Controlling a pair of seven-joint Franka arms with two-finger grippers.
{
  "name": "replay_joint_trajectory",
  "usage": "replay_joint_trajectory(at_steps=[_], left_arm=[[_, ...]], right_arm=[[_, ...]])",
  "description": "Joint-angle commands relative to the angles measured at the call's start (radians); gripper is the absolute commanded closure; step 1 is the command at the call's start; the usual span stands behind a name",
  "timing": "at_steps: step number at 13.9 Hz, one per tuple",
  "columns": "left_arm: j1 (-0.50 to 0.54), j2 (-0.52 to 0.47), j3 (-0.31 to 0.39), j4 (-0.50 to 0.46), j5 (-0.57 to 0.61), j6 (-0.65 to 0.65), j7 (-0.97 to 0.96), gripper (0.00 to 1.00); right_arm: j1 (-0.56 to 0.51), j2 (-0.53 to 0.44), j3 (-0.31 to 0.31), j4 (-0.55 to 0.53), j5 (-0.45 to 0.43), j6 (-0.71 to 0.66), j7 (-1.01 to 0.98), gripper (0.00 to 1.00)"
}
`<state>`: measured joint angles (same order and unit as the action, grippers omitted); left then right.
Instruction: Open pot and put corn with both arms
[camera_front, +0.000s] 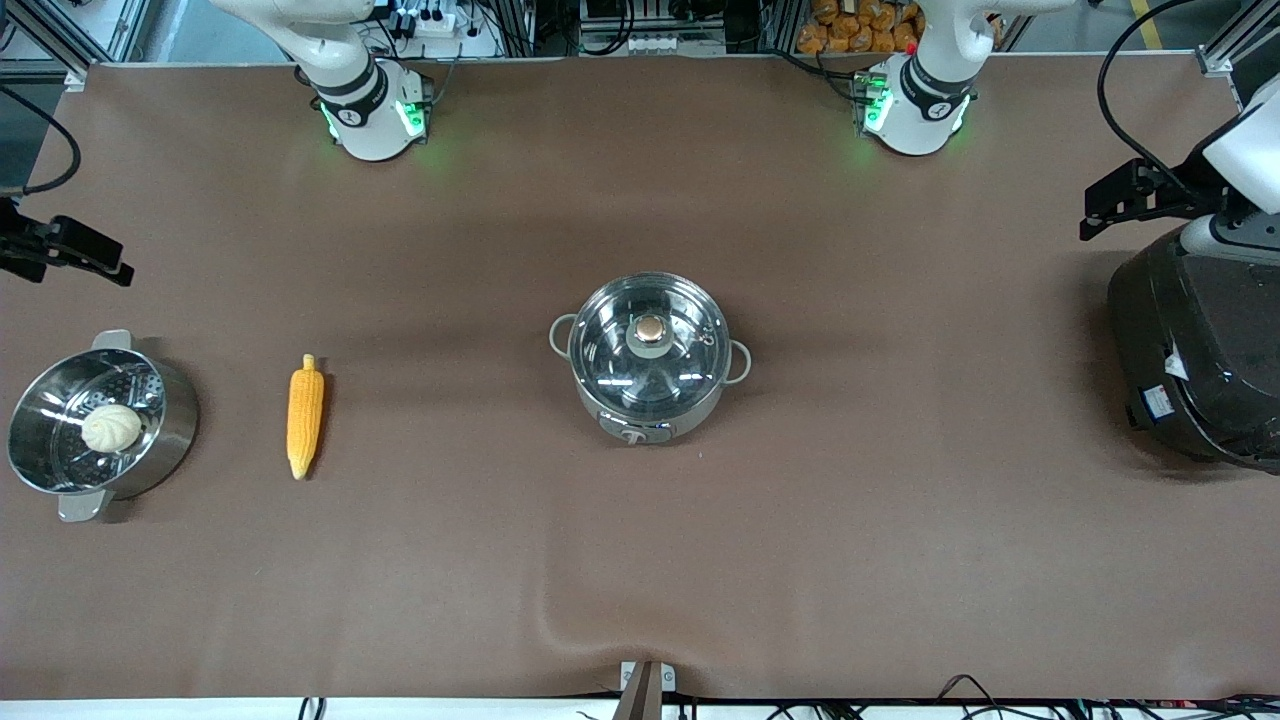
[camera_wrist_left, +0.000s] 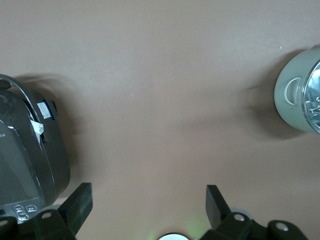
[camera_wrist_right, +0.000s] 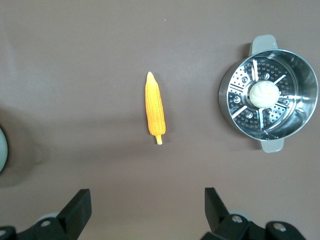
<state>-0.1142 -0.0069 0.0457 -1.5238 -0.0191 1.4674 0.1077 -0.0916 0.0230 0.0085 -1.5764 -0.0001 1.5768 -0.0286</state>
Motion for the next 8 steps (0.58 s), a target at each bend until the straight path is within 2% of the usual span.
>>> replay_joint_trajectory(at_steps=[1,3,6,8], left_arm=[[0.005,0.012,0.0,0.028,0.022,-0.015,0.01,0.0],[0.005,0.022,0.005,0.028,0.022,-0.015,0.01,0.0],[0.024,0.07,0.005,0.03,0.013,-0.013,0.0,0.0],[0.004,0.111,-0.004,0.033,0.013,0.025,-0.011,0.0]], right_arm=[[0.0,-0.021,0.008,-0.097,0.014,0.089,0.012,0.0],[0.0,-0.02,0.008,-0.145,0.014,0.149,0.012,0.0],[0.006,-0.003,0.008,-0.278,0.015,0.335,0.012,0.0],[0.021,0.032,0.008,-0.316,0.029,0.419,0.012,0.0]])
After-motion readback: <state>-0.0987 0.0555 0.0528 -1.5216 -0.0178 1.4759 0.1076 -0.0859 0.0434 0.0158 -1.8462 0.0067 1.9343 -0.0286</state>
